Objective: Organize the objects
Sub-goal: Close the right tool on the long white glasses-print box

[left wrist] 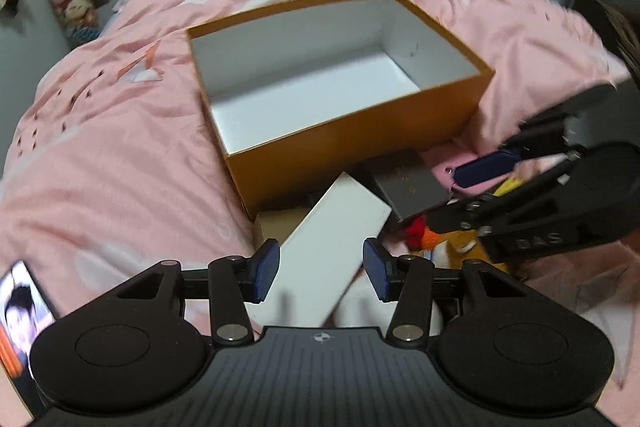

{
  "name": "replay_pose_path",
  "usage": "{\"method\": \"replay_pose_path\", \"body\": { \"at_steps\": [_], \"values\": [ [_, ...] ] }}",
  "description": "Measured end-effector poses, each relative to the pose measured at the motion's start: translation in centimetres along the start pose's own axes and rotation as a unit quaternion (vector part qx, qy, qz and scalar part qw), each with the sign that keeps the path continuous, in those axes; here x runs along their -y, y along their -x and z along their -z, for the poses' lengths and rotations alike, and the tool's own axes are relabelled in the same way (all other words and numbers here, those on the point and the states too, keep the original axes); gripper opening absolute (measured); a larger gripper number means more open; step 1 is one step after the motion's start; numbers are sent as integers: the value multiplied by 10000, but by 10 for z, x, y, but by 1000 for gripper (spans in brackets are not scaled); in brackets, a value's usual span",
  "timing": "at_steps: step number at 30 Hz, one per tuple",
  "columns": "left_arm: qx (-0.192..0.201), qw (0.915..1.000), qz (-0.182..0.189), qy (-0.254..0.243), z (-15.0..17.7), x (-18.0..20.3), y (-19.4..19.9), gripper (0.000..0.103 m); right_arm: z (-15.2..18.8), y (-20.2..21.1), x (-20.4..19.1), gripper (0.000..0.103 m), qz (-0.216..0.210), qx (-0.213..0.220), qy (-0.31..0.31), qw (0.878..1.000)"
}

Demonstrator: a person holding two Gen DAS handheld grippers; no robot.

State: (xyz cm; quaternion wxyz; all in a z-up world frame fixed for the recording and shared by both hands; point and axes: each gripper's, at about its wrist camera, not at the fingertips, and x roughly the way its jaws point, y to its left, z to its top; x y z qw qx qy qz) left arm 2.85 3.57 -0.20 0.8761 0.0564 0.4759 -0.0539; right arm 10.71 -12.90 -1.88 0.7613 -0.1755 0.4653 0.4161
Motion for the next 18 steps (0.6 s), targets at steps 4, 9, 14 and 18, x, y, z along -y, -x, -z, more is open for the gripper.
{"method": "replay_pose_path", "body": {
  "at_steps": [4, 9, 14, 18],
  "values": [
    [-454, 9985, 146, -265, -8, -12, -27, 58, -10, -24, -2, 42, -193, -296, 31, 9994],
    [-1029, 9938, 395, -139, -12, -34, -51, 60, -16, -43, -1, 40, -387, -489, 0, 9981],
    [-1395, 9877, 697, 118, -9, -49, -69, 65, -19, -59, 1, 31, -425, -636, -3, 9971],
    [-1586, 9810, 1053, 387, -6, -56, -80, 70, -21, -70, 3, 31, -462, -735, -13, 9962]
  ]
}}
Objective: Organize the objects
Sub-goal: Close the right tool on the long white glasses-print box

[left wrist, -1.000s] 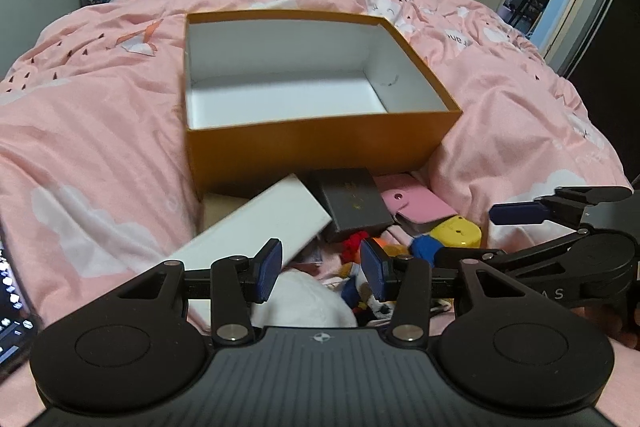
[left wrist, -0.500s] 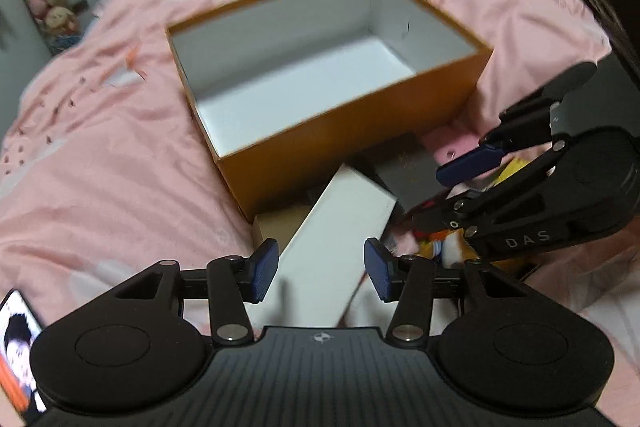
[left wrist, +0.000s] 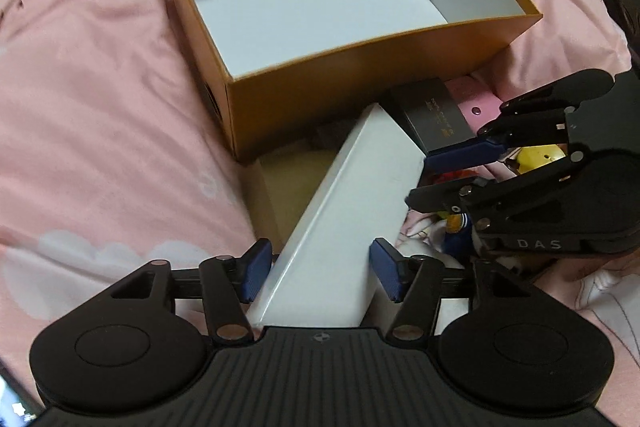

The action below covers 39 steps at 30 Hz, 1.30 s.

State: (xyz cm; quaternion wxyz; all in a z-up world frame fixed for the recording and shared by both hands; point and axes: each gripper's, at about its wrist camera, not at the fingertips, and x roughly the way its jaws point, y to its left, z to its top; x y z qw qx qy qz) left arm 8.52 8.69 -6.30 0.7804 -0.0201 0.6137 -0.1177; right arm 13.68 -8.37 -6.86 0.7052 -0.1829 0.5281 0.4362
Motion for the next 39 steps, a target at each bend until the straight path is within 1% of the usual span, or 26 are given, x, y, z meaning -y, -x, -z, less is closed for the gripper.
{"method": "replay_pose_path", "body": {
  "at_steps": [1, 3, 4, 5, 7, 11, 15, 16, 18, 19, 20, 21, 23, 24, 25, 27, 30, 32, 35, 39],
  "values": [
    [-64, 9999, 68, 50, 0, -1, -3, 73, -2, -3, -1, 31, -11, -7, -15, 10000],
    [-135, 9996, 166, 162, 2, -3, -6, 73, -4, -6, -1, 31, -39, 4, -45, 10000],
    [-106, 9996, 193, 203, 3, -3, -4, 68, -4, -7, -1, 31, -39, 18, -60, 10000],
    [-40, 9996, 168, 236, 4, -2, -1, 66, -4, -7, -1, 31, -38, 28, -74, 10000],
    [132, 9995, 55, 298, 7, 2, 9, 55, -3, -7, -2, 31, -18, 42, -87, 10000],
    [446, 9984, -213, 278, 15, 15, 27, 45, 3, 1, -3, 31, 79, 89, -115, 9999],
    [761, 9960, -383, 276, 22, 29, 41, 36, 8, 15, 2, 32, 256, 328, -293, 9987],
    [863, 9951, -383, 290, 23, 33, 42, 35, 10, 20, 4, 34, 273, 391, -374, 9982],
    [1030, 9939, -269, 276, 26, 39, 48, 36, 13, 28, 10, 42, 281, 498, -611, 9965],
    [1078, 9935, -249, 255, 26, 44, 49, 36, 14, 32, 14, 49, 257, 562, -768, 9951],
    [1121, 9932, -248, 205, 26, 49, 48, 36, 15, 37, 16, 53, 234, 615, -912, 9936],
    [1135, 9931, -207, 192, 26, 53, 46, 36, 17, 41, 20, 54, 214, 673, -1071, 9917],
    [1055, 9939, 43, 302, 27, 55, 37, 36, 21, 46, 22, 56, 185, 769, -1307, 9883],
    [1109, 9933, -3, 317, 29, 58, 34, 36, 23, 49, 23, 57, 151, 828, -1420, 9863],
    [1149, 9927, -83, 346, 30, 58, 33, 36, 26, 51, 25, 59, 110, 869, -1532, 9843],
    [1193, 9919, -70, 426, 31, 56, 32, 36, 32, 52, 29, 60, -9, 867, -1757, 9806],
    [1234, 9912, -59, 475, 32, 54, 30, 36, 36, 43, 36, 62, -418, 709, -2142, 9733],
    [1232, 9911, -150, 473, 33, 55, 28, 36, 38, 32, 41, 62, -707, 531, -2430, 9660],
    [1226, 9911, -239, 455, 35, 53, 25, 36, 39, 15, 46, 62, -1147, 291, -2881, 9503],
    [1229, 9912, -191, 459, 36, 50, 24, 36, 32, 2, 45, 62, -1482, 192, -3151, 9372]
  ]
}}
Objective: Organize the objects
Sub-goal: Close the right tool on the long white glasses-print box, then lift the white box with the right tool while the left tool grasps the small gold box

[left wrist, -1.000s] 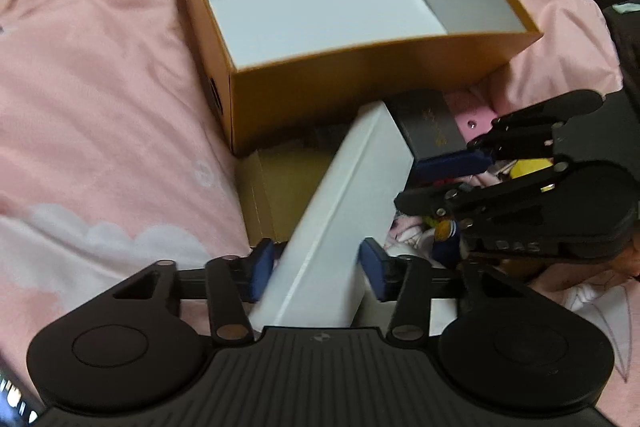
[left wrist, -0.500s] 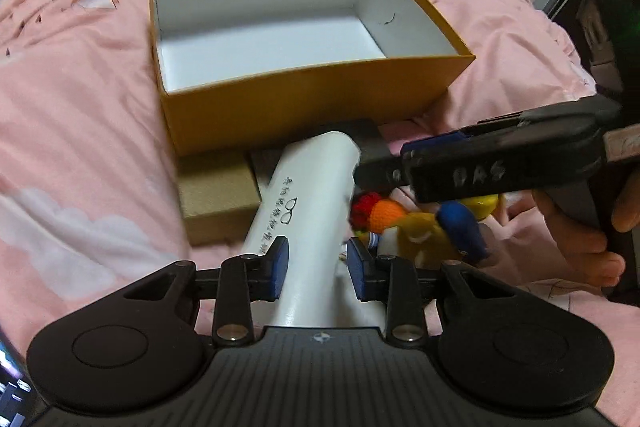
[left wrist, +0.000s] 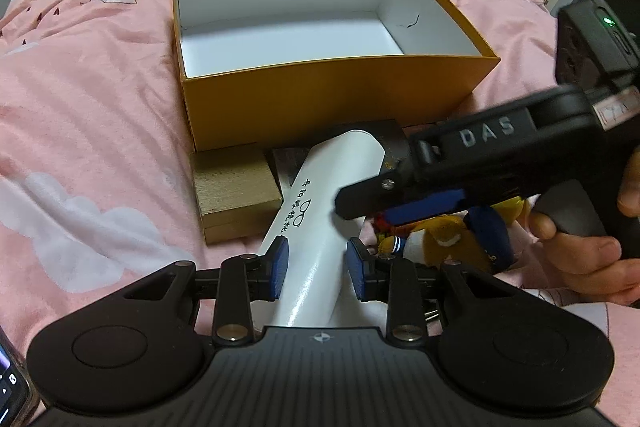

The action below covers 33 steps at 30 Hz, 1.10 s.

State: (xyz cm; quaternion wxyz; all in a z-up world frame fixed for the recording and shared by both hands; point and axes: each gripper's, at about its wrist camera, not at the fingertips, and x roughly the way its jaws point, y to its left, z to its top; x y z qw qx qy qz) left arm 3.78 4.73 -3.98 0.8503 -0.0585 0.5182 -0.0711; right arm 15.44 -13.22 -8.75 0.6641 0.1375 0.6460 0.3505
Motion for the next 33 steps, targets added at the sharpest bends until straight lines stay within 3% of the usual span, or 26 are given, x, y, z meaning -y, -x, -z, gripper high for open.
{"method": "replay_pose_path", "body": {
  "at_steps": [5, 10, 11, 16, 24, 33],
  "values": [
    [-3, 9998, 132, 112, -1, -6, -1, 36, -2, -23, -11, 59, -122, -256, -43, 9996],
    [11, 9998, 129, 171, -1, -6, -4, 36, -4, -40, -14, 47, -160, -358, -62, 9992],
    [13, 9997, 144, 186, -1, -7, -4, 36, -4, -38, -14, 43, -215, -352, -42, 9991],
    [3, 9988, 361, 342, -2, -11, 7, 36, -2, -27, -16, 42, -196, -215, 71, 9996],
    [431, 9943, 685, 688, -5, -21, 23, 40, -3, 23, -18, 38, -219, 248, 381, 9987],
    [449, 9960, 60, 768, -5, -22, 10, 47, -10, 45, 7, 38, 189, 484, -169, 9985]
  ]
}}
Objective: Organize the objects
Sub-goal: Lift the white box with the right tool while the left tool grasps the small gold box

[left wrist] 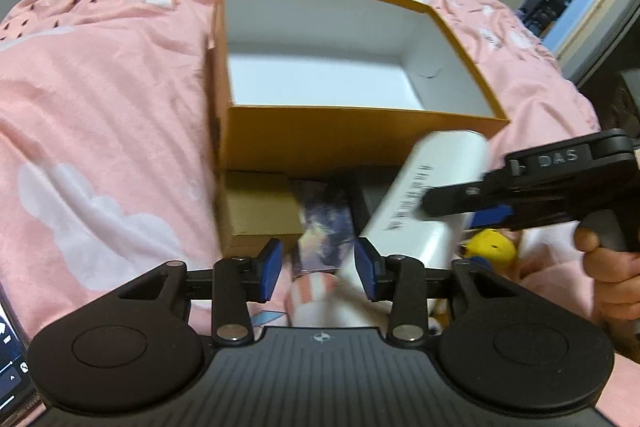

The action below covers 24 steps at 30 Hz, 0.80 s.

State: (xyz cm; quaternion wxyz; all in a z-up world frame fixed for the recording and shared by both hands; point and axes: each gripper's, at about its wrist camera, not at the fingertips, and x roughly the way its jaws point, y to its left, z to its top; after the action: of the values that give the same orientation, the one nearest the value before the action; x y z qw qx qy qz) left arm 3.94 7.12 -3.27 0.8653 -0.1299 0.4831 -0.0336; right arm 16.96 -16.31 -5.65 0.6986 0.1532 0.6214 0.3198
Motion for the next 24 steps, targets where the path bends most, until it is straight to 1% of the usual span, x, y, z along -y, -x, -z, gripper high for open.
{"method": "replay_pose_path", "body": {
  "at_steps": [1, 3, 6, 7, 8, 10, 11, 13, 16, 20, 21, 22, 24],
  "values": [
    [-4, 10000, -48, 36, 0, -2, -1, 47, -2, 0, 7, 37, 191, 47, -94, 9998],
    [11, 9996, -237, 128, 0, -6, -6, 49, -4, 0, 21, 38, 346, 175, -300, 9988],
    [88, 9983, -541, 186, -3, -10, -12, 55, -7, -11, 36, 38, 344, 174, -588, 9975],
    [96, 9981, -586, 187, -4, -11, -14, 58, -7, -14, 37, 39, 306, 162, -608, 9975],
    [89, 9980, -596, 192, -5, -11, -17, 59, -8, -16, 36, 39, 295, 149, -573, 9978],
    [52, 9981, -564, 227, -8, -11, -23, 66, -8, -19, 32, 39, 313, 100, -474, 9983],
    [40, 9979, -596, 233, -10, -10, -26, 67, -8, -21, 30, 39, 311, 67, -427, 9986],
    [14, 9970, -774, 60, -12, -2, -33, 71, -6, -24, 25, 40, 326, 22, -296, 9990],
    [-39, 9931, -1141, -277, -11, 9, -44, 72, -6, -26, 16, 43, 496, 57, -42, 9987],
    [-179, 9878, -1447, -538, -6, 16, -56, 74, -2, -33, 12, 44, 543, -38, 86, 9985],
    [-196, 9864, -1521, -583, -4, 17, -58, 78, -1, -36, 10, 44, 522, -94, 88, 9986],
    [-212, 9858, -1551, -610, -3, 17, -61, 80, 3, -39, 5, 46, 504, -156, 92, 9986],
    [-263, 9864, -1507, -595, -2, 16, -66, 81, 7, -43, 4, 46, 467, -254, 128, 9985]
  ]
}}
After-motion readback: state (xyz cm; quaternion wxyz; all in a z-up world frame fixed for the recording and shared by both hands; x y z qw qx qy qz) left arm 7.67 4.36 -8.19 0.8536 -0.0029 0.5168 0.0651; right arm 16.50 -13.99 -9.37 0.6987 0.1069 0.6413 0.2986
